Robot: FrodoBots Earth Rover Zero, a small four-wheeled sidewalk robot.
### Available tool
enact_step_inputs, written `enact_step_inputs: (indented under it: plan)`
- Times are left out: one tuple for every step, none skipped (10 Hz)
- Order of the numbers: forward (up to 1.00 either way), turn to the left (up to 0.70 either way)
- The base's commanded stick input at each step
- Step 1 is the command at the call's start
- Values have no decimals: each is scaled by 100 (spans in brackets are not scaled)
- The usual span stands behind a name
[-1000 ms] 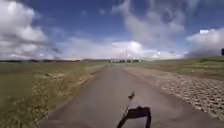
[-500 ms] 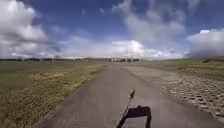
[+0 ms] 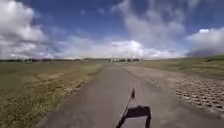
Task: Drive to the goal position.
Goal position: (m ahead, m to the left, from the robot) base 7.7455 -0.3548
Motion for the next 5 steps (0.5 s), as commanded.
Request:
enact_step_inputs:
  plan:
    - [85, 0]
    - [85, 0]
    - [85, 0]
    - [85, 0]
    - [85, 0]
